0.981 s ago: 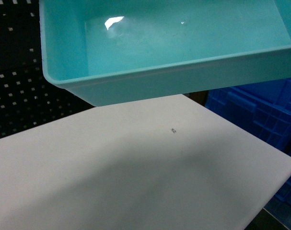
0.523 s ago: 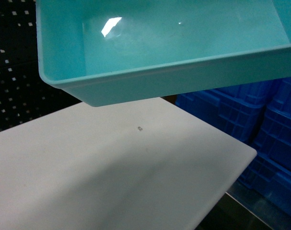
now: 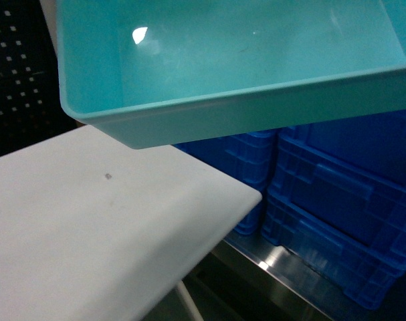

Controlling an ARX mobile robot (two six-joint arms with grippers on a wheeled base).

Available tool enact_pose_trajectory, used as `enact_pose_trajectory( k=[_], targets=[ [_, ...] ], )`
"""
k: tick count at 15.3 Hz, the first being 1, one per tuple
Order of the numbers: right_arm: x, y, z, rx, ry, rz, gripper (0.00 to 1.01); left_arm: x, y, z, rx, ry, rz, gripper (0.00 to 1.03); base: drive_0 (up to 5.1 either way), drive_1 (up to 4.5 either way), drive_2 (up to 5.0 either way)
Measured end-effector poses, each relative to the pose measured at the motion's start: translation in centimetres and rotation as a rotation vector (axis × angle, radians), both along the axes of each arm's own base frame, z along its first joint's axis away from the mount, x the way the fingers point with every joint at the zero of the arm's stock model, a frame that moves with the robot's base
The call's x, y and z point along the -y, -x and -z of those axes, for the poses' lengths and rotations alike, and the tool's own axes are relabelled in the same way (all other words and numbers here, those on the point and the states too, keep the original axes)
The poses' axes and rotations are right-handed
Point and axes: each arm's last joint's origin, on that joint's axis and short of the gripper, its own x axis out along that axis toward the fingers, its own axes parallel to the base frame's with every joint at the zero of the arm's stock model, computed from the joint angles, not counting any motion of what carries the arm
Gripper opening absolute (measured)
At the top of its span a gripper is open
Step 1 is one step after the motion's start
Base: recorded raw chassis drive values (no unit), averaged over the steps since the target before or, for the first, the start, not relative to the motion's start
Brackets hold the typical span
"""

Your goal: Stack blue boxes stably on right

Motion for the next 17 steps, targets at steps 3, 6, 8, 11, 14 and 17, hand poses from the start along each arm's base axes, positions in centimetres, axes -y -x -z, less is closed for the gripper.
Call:
enact_pose_trajectory(
  k=[3, 6, 8, 11, 14, 17],
  targets=[
    [0.09, 0.0, 0.01, 0.0, 0.0, 0.003, 0.08, 0.12, 0.02, -0.04, 0.005, 0.0, 0.001, 0.05, -1.6, -2.8, -0.3],
    [0.23, 0.0, -0.01, 0.001, 0.001, 0.006, 0.08, 0.17, 0.05, -0.02, 0.003, 0.0, 0.002, 0.05, -1.4, -1.45, -1.4],
    [0.2, 0.0, -0.01, 0.001, 0.001, 0.005, 0.08, 0.13, 0.03, -0.02, 0.002, 0.0, 0.001, 0.05, -1.5, -1.54, -1.5],
    [0.2, -0.01, 0.01, 0.001, 0.001, 0.005, 0.08, 0.13, 0.03, -0.02, 0.003, 0.0, 0.002, 0.05, -1.6, -1.57, -1.6],
    [0.2, -0.01, 0.0, 0.001, 0.001, 0.005, 0.08, 0.1, 0.02, -0.02, 0.002, 0.0, 0.001, 0.05, -1.7, -1.68, -1.7],
    [0.2, -0.01, 0.0, 0.001, 0.001, 0.005, 0.07, 0.11, 0.03, -0.02, 0.002, 0.0, 0.001, 0.05, -1.5, -1.52, -1.5]
  ],
)
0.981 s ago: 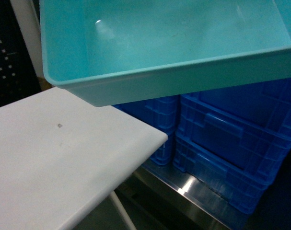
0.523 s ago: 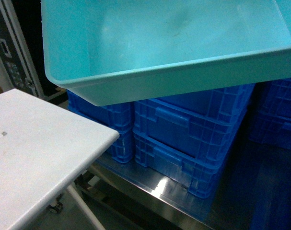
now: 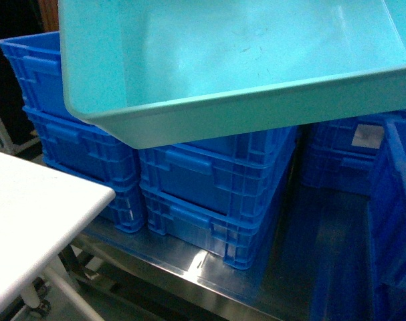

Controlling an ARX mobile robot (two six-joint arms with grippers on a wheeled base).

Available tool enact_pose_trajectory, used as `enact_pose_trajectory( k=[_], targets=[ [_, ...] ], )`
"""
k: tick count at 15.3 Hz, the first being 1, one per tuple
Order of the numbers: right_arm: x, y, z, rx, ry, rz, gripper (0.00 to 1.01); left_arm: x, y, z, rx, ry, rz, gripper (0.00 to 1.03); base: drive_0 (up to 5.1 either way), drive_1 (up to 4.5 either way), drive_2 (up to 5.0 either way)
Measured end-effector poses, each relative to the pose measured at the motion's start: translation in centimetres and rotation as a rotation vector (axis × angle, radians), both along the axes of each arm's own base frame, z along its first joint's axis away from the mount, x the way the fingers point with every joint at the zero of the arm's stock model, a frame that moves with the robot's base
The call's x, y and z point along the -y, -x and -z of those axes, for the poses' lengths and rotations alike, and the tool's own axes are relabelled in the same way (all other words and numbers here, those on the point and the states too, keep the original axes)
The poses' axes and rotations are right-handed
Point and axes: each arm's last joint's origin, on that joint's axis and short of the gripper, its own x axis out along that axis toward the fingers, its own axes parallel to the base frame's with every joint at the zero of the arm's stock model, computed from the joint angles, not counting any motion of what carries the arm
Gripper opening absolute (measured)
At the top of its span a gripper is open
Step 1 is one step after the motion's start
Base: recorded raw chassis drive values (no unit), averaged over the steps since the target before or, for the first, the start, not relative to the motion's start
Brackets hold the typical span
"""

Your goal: Stack blue boxes stably on right

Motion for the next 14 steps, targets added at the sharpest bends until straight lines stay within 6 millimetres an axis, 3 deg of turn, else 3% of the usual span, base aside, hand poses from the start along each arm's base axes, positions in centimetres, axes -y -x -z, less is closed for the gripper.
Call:
enact_pose_trajectory(
  k=[2, 14],
  targets=[
    [0.0, 0.0, 0.0, 0.0, 0.0, 0.0, 0.07, 0.0, 0.0, 0.0, 0.0, 0.0, 0.0, 0.05, 0.2, -3.12, -1.7],
    [-0.05, -0.01, 0.0, 0.002, -0.001, -0.006, 0.07, -0.1, -0.03, 0.0, 0.0, 0.001, 0.0, 0.05, 2.9, -5.71, -2.1]
  ],
)
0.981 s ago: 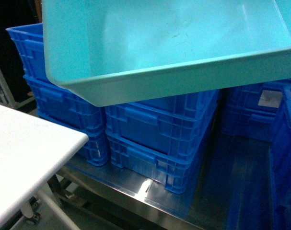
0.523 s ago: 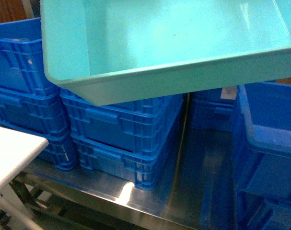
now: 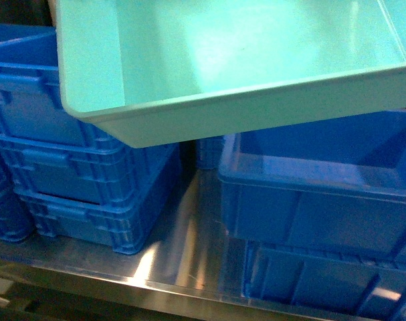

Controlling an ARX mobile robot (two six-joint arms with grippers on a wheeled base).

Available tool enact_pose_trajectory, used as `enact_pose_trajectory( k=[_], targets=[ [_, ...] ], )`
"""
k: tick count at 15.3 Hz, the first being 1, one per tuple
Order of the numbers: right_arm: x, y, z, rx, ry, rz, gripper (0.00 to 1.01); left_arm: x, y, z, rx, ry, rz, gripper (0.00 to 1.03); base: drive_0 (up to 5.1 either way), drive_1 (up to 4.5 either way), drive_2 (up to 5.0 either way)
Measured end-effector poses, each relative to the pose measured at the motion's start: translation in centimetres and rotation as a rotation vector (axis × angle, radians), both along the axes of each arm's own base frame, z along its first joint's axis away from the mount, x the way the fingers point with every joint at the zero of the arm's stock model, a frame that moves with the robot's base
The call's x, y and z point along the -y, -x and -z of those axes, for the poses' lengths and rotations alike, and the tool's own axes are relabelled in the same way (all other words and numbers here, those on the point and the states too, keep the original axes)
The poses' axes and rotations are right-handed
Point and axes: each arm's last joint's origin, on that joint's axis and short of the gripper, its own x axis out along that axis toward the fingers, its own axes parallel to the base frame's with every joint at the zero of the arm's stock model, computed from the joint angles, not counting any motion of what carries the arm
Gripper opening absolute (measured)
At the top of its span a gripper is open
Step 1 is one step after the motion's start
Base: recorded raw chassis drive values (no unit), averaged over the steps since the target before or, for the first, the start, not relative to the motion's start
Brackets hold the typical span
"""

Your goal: Stack blue boxes stably on right

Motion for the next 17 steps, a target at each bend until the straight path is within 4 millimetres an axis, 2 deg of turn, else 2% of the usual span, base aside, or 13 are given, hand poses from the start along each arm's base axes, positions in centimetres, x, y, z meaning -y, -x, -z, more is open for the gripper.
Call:
enact_pose_trajectory(
  k=[4, 8, 10, 17],
  targets=[
    [0.0, 0.0, 0.03, -0.003, 0.0, 0.0, 0.07, 0.02, 0.01, 0.02, -0.002, -0.001, -0.001, 0.05, 2.7, -5.14, -2.2],
    [0.31, 0.02, 0.03, -0.006, 0.001, 0.009, 0.07, 0.36, 0.11, -0.02, 0.003, -0.002, 0.004, 0.05, -0.9, -0.89, -0.9],
    [0.27, 0.1, -0.14, 0.002, 0.002, 0.007, 0.07, 0.31, 0.09, -0.03, 0.003, -0.001, 0.004, 0.05, 0.5, 0.53, 0.5],
    [0.21, 0.12, -0.16, 0.005, 0.002, 0.005, 0.07, 0.13, 0.13, -0.1, 0.005, 0.001, 0.001, 0.05, -0.1, 4.07, -4.3]
  ],
)
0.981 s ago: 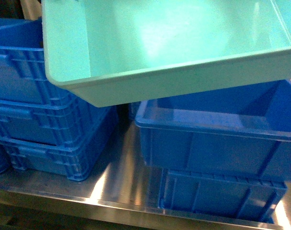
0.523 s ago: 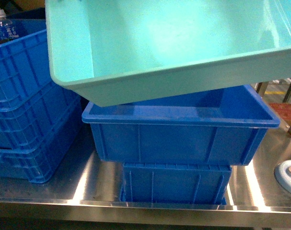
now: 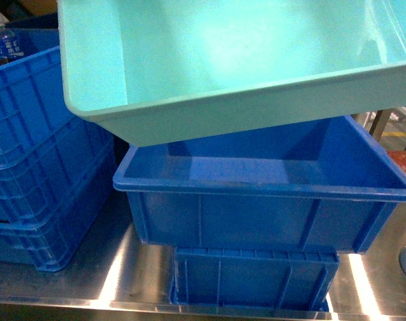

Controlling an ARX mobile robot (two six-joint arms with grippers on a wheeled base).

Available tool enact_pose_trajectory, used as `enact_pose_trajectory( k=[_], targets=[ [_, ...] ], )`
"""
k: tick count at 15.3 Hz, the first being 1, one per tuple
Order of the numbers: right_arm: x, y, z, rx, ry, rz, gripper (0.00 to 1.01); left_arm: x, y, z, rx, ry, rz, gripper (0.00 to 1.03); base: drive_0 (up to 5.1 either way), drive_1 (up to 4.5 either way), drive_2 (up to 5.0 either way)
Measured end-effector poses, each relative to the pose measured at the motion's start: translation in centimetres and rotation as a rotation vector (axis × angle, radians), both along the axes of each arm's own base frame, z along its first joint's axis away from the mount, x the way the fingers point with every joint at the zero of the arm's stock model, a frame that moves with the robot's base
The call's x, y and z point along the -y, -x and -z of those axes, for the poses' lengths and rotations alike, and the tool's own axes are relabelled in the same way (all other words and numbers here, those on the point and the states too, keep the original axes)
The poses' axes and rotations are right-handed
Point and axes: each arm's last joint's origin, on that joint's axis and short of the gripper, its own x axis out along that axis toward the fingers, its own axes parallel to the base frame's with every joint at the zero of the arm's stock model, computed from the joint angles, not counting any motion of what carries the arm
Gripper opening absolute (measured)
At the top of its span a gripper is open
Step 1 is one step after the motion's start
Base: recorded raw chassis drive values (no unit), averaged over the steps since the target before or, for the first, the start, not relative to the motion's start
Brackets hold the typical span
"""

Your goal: Stack blue boxes stably on right

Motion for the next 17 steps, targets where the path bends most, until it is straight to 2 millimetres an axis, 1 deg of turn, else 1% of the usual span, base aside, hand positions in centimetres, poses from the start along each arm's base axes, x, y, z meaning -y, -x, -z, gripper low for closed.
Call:
enact_pose_trajectory(
  k=[5, 6, 12, 15, 17],
  targets=[
    [0.0, -0.04, 0.23, -0.014, 0.0, 0.0, 0.07, -0.01, 0.03, 0.09, -0.008, -0.003, 0.0, 0.05, -0.1, 4.19, -4.3],
    [0.0, -0.01, 0.01, 0.002, 0.0, 0.0, 0.07, -0.01, 0.0, 0.01, 0.0, 0.001, 0.001, 0.05, 0.1, 4.42, -4.2],
    [0.0, 0.0, 0.15, -0.011, 0.0, 0.0, 0.07, -0.05, 0.0, 0.09, -0.008, -0.001, 0.002, 0.05, 0.0, 0.19, -0.2],
    [0.0, 0.07, -0.03, -0.002, 0.0, 0.0, 0.07, -0.09, 0.11, -0.1, -0.001, 0.0, 0.001, 0.05, 0.1, 4.36, -4.1],
    [-0.03, -0.01, 0.22, -0.014, 0.0, -0.002, 0.07, -0.08, 0.01, 0.21, -0.012, -0.002, 0.001, 0.05, 0.0, 0.0, 0.0]
  ],
)
